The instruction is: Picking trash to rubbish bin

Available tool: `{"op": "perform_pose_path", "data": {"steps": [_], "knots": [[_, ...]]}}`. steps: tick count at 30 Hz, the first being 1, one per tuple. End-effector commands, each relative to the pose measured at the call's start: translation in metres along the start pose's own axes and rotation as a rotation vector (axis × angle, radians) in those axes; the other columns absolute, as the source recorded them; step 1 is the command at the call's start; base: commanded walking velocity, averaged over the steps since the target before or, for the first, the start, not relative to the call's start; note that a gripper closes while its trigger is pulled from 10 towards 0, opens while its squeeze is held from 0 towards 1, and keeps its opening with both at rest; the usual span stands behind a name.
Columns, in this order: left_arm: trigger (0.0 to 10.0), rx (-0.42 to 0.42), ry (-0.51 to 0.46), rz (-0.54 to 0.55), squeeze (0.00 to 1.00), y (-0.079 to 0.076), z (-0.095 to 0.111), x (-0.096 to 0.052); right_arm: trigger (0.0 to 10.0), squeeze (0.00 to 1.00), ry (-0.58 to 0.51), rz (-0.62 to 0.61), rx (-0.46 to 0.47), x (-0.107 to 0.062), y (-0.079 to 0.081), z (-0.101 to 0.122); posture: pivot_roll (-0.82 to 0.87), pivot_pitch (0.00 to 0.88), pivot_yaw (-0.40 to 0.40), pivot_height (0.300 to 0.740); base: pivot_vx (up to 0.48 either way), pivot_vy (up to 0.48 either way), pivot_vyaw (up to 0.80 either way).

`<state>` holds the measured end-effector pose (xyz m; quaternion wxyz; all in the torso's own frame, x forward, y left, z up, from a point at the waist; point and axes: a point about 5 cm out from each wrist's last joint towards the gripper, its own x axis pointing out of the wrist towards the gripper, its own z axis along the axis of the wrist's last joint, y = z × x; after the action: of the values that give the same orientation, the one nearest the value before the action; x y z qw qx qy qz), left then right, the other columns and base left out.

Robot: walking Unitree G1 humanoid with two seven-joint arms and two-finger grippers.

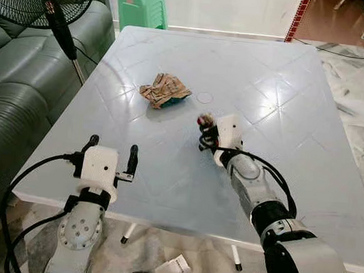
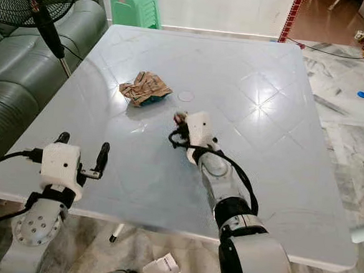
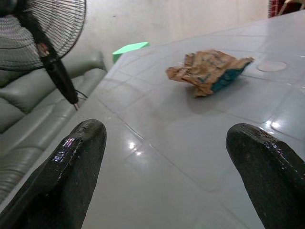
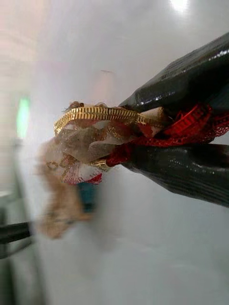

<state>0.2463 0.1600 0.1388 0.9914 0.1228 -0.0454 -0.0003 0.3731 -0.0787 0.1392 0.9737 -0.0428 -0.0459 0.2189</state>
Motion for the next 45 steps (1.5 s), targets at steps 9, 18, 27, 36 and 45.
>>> {"op": "perform_pose_path", "data": {"steps": [9,18,27,36,45], "knots": [[10.0,0.018,-0.050,0.073,0.00,0.008,0.004,0.019,0.0,0.00,-0.258,0.003,-0.010,0.005,-0.001,0.054,0.08,0.018,-0.020,0.740,0.000,0.000,0.00],[10.0,-0.022,-0.151,0.110,0.00,0.016,0.026,0.036,0.0,0.00,-0.314,-0.041,-0.054,-0.036,-0.011,0.063,0.04,0.015,0.004,0.740,0.000,0.000,0.00],[10.0,-0.073,-0.231,0.084,0.00,0.006,0.047,0.045,10.0,0.00,-0.251,-0.121,-0.060,-0.064,-0.016,0.055,0.00,0.015,0.022,0.740,0.000,0.000,0.00],[10.0,-0.117,-0.264,0.037,0.00,0.003,0.056,0.045,10.0,0.00,-0.251,-0.106,-0.055,-0.061,-0.015,0.068,0.02,0.018,0.017,0.740,0.036,0.000,0.00],[10.0,-0.125,-0.269,0.039,0.00,0.005,0.057,0.046,10.0,0.00,-0.266,-0.066,-0.062,-0.053,-0.006,0.077,0.03,0.002,0.007,0.740,0.401,0.000,0.00]]}}
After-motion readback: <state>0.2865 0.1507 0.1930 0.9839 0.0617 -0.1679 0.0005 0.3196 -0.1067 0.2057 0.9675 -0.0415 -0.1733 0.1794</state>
